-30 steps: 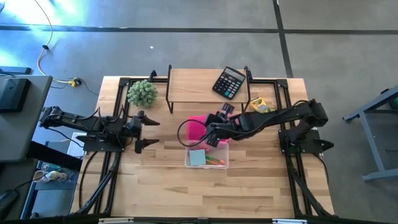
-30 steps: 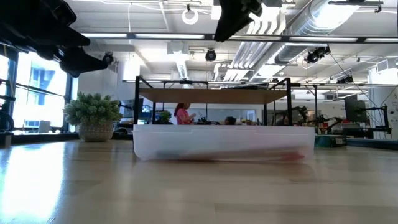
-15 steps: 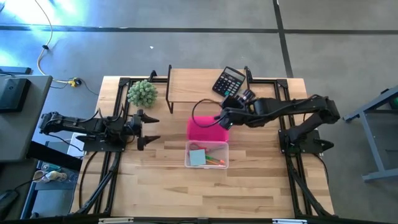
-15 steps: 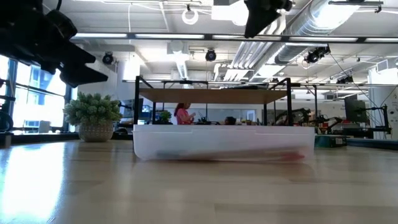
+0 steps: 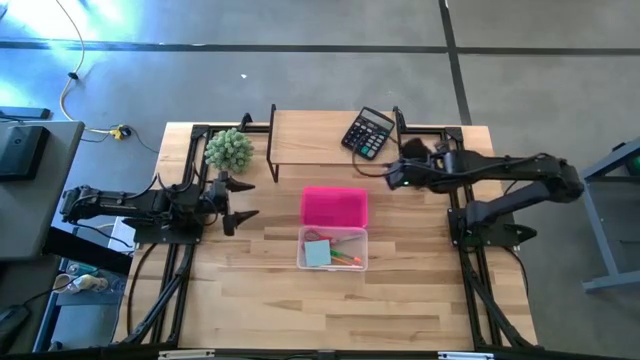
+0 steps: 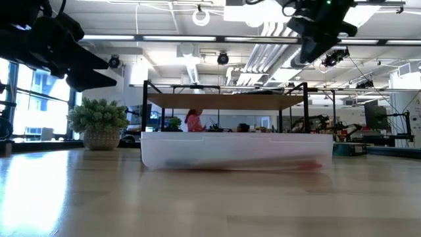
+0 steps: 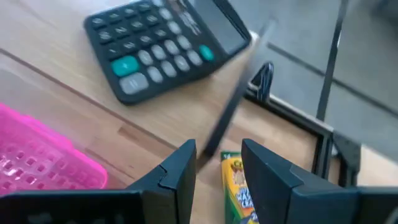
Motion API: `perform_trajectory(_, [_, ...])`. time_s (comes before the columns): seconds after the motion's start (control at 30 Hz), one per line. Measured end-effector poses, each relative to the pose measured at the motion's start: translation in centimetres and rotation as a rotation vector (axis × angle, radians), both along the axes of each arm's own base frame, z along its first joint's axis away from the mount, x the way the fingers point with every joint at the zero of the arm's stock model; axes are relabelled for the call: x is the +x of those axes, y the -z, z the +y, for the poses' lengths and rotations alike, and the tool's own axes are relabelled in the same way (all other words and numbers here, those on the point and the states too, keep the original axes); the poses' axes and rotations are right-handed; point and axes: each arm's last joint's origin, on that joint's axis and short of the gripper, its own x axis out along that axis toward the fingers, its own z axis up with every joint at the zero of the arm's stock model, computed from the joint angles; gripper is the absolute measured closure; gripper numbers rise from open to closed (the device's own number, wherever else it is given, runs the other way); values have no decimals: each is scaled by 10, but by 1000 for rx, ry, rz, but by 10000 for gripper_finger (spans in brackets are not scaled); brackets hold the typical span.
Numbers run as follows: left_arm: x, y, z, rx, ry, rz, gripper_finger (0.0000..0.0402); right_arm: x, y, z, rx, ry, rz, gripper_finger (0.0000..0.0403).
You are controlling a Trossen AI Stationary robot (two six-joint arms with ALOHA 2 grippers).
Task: Pack school essentials
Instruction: Adjust the shelf
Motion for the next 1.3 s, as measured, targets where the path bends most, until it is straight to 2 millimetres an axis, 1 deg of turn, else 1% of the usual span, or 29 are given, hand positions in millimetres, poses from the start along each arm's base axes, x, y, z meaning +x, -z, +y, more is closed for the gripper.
perform_trajectory(0.23, [0,2,0,42,8,34,7,-33,11,-5,78,101,-108,281])
perform_trajectory(0.37, [-1,3,0,112,16,71,7,-46,16,-10,115,151,-142,281])
perform_trajectory(0.47, [-1,3,0,119,18,73,7,-54,20,-14,146,177,-142,281])
perform_trajectory(0.67, [-1,2,0,117,18,72,7,-63,22,-26,221,227,-103,281])
perform_trajectory(0.9, [-1,2,0,117,18,72,7,-72,24,-40,283,193,-3,281])
perform_trajectory(0.97, [-1,2,1,102,-14,63,7,-74,24,-44,298,190,12,281])
perform_trajectory(1.0, [-1,2,2,83,-58,55,7,-75,25,-46,304,195,15,281])
perform_trajectory(1.07, [-2,2,4,39,-153,32,7,-78,30,-50,324,198,35,281])
perform_trajectory(1.13, [-3,2,6,10,-212,13,7,-81,37,-52,343,208,59,281])
perform_trajectory(1.2, [-3,2,6,-2,-238,4,7,-83,44,-53,364,210,85,281])
perform_trajectory(1.3, [-3,2,6,-1,-230,6,7,-86,53,-55,401,204,108,281])
